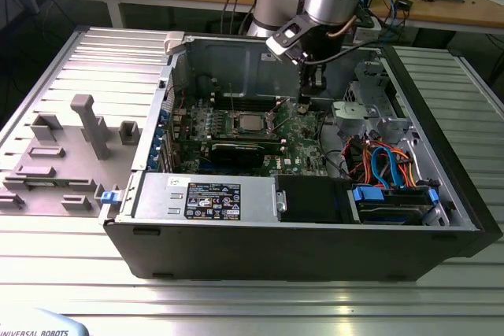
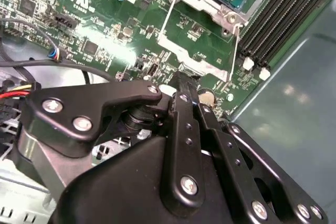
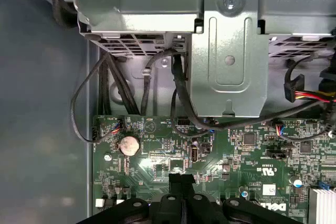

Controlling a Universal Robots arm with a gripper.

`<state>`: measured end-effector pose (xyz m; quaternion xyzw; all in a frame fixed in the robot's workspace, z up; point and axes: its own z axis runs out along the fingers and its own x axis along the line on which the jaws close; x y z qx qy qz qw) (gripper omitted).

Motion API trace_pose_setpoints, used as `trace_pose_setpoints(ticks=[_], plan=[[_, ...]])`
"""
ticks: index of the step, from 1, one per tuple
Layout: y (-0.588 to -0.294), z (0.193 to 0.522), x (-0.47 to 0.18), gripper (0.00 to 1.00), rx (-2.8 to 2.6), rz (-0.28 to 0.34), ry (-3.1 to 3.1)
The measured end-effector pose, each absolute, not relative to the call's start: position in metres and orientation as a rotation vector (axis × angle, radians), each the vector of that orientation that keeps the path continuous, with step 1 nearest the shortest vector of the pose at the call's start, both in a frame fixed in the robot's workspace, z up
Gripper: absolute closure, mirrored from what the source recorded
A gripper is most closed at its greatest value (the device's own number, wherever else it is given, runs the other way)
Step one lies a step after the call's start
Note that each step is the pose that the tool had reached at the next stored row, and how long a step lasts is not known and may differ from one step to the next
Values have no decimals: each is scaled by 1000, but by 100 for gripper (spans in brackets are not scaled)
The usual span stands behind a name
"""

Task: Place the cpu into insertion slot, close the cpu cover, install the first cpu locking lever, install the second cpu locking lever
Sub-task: 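Close the cpu cover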

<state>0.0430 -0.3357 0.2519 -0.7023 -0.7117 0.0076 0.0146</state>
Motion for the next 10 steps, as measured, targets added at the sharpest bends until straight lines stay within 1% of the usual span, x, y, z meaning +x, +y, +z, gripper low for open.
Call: trace_pose_setpoints(ticks=[1,10], plan=[[-336,246,32,89,-2174,24,-2224],[-336,245,28,89,-2173,24,-2225]])
